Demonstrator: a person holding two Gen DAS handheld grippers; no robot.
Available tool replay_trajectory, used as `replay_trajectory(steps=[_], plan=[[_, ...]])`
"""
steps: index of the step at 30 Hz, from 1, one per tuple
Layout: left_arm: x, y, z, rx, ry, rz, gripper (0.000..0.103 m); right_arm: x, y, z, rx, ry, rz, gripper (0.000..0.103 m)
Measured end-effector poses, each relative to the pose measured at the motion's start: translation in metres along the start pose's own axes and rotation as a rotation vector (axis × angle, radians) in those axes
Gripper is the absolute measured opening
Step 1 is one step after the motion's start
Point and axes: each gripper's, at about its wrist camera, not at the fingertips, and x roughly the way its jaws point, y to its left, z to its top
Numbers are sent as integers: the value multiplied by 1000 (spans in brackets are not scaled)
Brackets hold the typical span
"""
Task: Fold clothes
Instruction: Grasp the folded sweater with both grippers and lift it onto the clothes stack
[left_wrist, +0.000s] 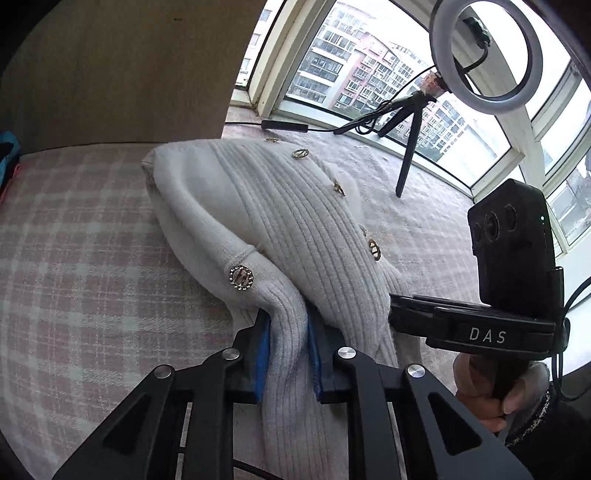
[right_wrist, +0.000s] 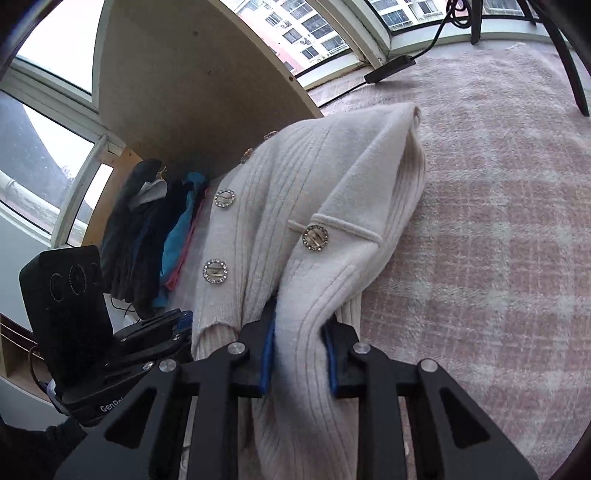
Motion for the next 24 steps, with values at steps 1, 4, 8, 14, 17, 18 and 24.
replay_trajectory(steps=[1,4,8,14,17,18,24], plan=[[-4,-3,0,9,-6,3,14,-4,3,-1,1,-12,6,22],[-16,-12,-1,37,-26,13,14,-19,17,-3,-36,-44,7,21],[-36,-21,-4,60,-48,18,13,-32,36,-11,-74,-54,-2,21],[-92,-25,-16,52,-112,39,13,-56,71,-25,-117,-76,60,21],[-127,-25,-21,65,-160,60,13,-65,99,-30,-158,-91,93,21],[-138,-24,-22,68,-175,65,13,-66,110,-31,-173,-97,100,21],[-209,2,-25,94,-258,89,13,-64,181,-34,-248,-131,132,21]])
